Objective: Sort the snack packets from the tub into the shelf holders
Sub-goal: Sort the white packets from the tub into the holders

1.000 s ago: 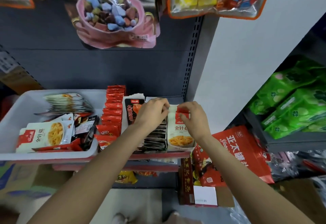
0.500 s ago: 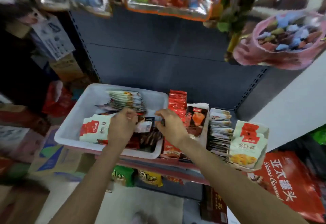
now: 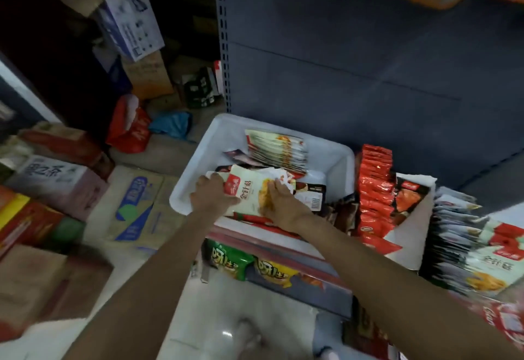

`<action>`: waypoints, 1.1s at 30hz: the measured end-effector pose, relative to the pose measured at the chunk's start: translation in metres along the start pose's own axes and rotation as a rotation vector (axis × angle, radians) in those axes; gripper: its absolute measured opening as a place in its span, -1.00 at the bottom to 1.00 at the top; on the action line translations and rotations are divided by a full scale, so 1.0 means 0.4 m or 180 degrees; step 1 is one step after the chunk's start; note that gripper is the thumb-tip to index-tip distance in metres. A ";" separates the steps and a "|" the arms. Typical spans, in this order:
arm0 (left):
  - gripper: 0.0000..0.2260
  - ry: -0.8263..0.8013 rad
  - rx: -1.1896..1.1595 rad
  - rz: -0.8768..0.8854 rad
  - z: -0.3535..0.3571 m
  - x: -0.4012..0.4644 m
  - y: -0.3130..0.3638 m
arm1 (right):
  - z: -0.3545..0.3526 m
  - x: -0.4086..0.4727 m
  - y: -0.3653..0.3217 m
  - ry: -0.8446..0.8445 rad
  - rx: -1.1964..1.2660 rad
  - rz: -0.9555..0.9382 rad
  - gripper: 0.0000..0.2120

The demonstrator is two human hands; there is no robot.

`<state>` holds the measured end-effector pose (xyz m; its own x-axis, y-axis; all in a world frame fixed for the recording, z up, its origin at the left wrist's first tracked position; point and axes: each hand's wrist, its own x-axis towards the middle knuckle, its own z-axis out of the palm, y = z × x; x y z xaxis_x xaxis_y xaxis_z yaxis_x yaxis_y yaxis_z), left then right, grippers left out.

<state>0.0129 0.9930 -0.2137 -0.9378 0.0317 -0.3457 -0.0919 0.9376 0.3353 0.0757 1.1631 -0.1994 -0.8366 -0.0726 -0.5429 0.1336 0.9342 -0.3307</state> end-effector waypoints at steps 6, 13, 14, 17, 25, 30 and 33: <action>-0.74 0.0549 -0.0558 0.0422 -0.002 0.004 0.017 | -0.007 0.007 0.023 0.0270 0.0146 0.0018 -0.33; -0.90 0.0878 -0.1457 0.1457 -0.064 -0.090 0.084 | -0.077 -0.061 0.041 0.1550 0.1688 -0.0507 -0.48; -0.94 0.0815 -0.1515 0.1583 -0.072 -0.105 0.096 | -0.090 -0.078 0.048 0.1539 0.1905 -0.0524 -0.50; -0.96 0.0796 -0.1843 0.1682 -0.086 -0.141 0.147 | -0.122 -0.122 0.086 0.1616 0.2563 -0.0512 -0.75; -0.87 0.0283 -0.2844 0.1587 -0.056 -0.251 0.387 | -0.179 -0.312 0.259 0.2160 0.3591 -0.0463 -0.84; -0.89 -0.0174 -0.2863 0.1846 0.040 -0.350 0.597 | -0.185 -0.470 0.456 0.2704 0.3593 -0.0138 -0.88; -0.80 -0.0401 -0.2894 0.2072 0.104 -0.413 0.722 | -0.183 -0.568 0.568 0.3105 0.3552 -0.0031 -0.88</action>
<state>0.1552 1.2731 -0.0962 -0.8605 0.5059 0.0595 0.1446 0.1306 0.9808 0.2572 1.4176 -0.0948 -0.7974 0.6025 0.0338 0.0774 0.1577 -0.9845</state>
